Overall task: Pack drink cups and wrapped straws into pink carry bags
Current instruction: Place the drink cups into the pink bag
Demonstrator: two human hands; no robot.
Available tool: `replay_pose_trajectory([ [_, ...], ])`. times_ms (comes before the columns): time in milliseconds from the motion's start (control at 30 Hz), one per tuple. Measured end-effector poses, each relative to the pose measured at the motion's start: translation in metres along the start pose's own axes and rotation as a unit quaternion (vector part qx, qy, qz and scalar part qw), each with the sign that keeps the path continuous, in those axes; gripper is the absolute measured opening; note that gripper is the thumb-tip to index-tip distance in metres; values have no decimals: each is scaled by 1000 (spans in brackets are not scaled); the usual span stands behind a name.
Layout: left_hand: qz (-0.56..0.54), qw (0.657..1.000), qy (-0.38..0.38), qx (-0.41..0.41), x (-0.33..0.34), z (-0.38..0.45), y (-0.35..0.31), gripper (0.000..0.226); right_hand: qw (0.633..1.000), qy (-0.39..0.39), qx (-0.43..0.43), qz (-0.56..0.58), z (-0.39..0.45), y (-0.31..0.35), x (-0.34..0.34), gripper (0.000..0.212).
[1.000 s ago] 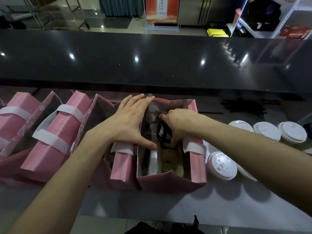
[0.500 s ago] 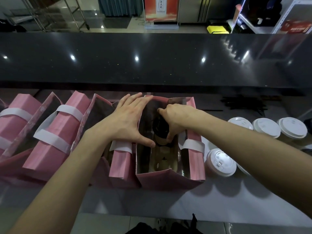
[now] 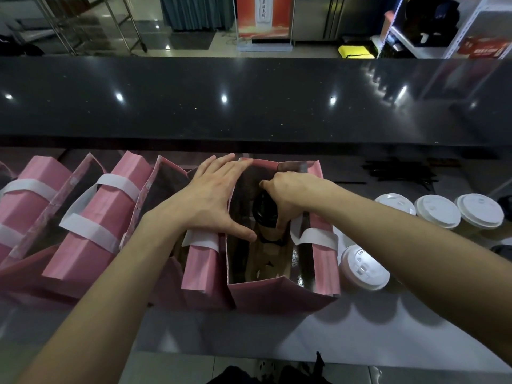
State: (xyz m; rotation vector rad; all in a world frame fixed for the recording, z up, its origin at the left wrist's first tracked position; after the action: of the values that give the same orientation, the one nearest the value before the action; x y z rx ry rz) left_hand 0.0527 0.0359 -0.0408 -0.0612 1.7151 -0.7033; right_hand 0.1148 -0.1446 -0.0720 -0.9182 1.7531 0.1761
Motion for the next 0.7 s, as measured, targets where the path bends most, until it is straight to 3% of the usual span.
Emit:
replay_pose_trajectory([
  [167,2,1000,-1,5,0,1,2,149,1000,5,7,11,0,3,5,90],
  [333,6,1000,-3,12,0,0,2,149,999,32,17,17,-3,6,19,105],
  [433,12,1000,1,16,-4,1,-5,140,998,34,13,42,-15,-1,4,97],
  [567,20,997,-50,62,-13,4,-26,108,984,-116,13,132,-51,-20,-38,47],
  [700,39,989,-93,107,-19,16,-55,71,903,-300,81,296,-112,-58,-51,21],
])
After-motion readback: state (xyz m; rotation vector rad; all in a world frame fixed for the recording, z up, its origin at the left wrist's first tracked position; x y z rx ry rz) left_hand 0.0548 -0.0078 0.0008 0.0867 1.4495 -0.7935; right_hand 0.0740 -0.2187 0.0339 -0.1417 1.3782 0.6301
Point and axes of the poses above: each hand's wrist, its own z-axis towards the middle knuckle, its own x-axis out of the palm, y = z × x, the point moved 3 cm from there along z, towards the middle knuckle, and after that the axes turned 14 degrees about -z, right-handed, at the moved point
